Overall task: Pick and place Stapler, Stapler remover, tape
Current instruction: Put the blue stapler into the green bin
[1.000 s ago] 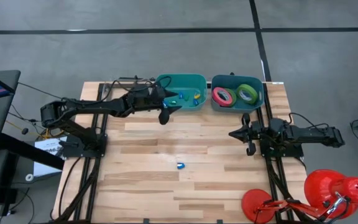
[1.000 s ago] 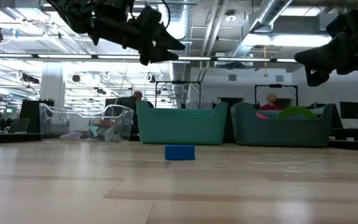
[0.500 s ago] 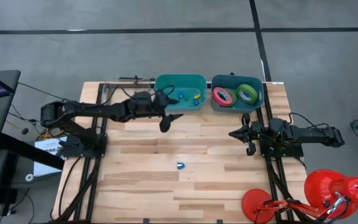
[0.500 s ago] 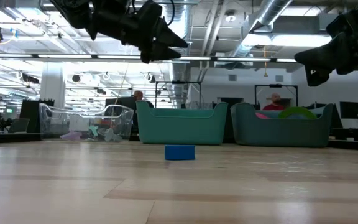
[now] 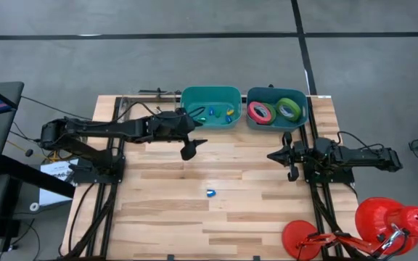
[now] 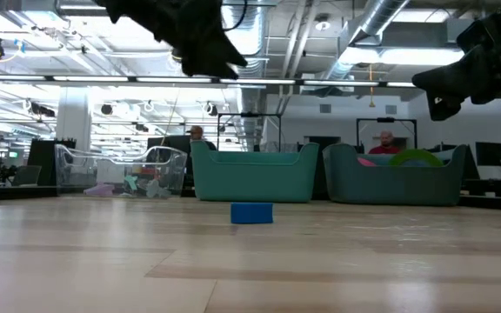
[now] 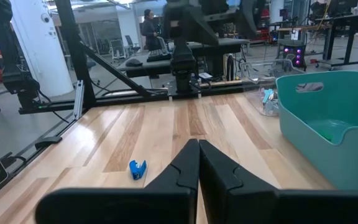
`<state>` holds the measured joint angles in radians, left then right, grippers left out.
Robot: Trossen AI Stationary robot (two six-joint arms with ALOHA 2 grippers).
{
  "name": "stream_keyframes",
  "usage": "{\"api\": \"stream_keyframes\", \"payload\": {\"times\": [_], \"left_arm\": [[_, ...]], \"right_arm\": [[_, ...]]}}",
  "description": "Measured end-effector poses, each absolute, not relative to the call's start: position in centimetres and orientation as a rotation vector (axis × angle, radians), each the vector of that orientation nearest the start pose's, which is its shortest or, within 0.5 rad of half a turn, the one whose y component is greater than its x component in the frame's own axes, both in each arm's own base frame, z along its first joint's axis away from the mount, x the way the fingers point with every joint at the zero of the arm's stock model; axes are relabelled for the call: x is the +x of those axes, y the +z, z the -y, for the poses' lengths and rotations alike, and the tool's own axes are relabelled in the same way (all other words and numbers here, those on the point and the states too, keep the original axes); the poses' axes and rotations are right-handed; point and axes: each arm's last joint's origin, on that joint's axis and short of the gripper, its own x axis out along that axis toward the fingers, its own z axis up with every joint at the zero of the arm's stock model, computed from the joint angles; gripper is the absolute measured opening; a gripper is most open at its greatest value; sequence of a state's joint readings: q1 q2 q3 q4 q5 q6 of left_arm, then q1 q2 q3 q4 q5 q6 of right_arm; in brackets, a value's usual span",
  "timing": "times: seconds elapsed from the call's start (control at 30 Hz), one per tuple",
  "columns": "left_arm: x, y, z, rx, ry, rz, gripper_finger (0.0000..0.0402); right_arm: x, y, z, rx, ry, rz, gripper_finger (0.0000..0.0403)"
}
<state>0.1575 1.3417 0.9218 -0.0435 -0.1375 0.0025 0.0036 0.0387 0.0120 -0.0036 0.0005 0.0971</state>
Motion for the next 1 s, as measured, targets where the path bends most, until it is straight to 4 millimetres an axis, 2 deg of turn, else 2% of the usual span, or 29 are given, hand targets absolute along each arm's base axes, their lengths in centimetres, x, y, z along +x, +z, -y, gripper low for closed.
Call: {"api": "stream_keyframes", "payload": {"times": [0.33,0.6,0.8,1.0], "left_arm": [[29.8,29.6,-3.4,0.037,0.227,-0.412,0.0307],[30.4,30.6,-1.9,0.069,0.168,-0.523,0.0307],[30.6,31.2,0.5,0.108,0.136,-0.582,0.0307],[31.0,30.9,2.7,0.041,0.119,-0.6,0.0307]], "right_arm": [[9.9,16.4,0.0,0.097,0.002,-0.03,0.0],[9.9,16.4,0.0,0.097,0.002,-0.03,0.0],[9.9,16.4,0.0,0.097,0.002,-0.031,0.0],[9.9,16.4,0.0,0.097,0.002,-0.031,0.0]]}}
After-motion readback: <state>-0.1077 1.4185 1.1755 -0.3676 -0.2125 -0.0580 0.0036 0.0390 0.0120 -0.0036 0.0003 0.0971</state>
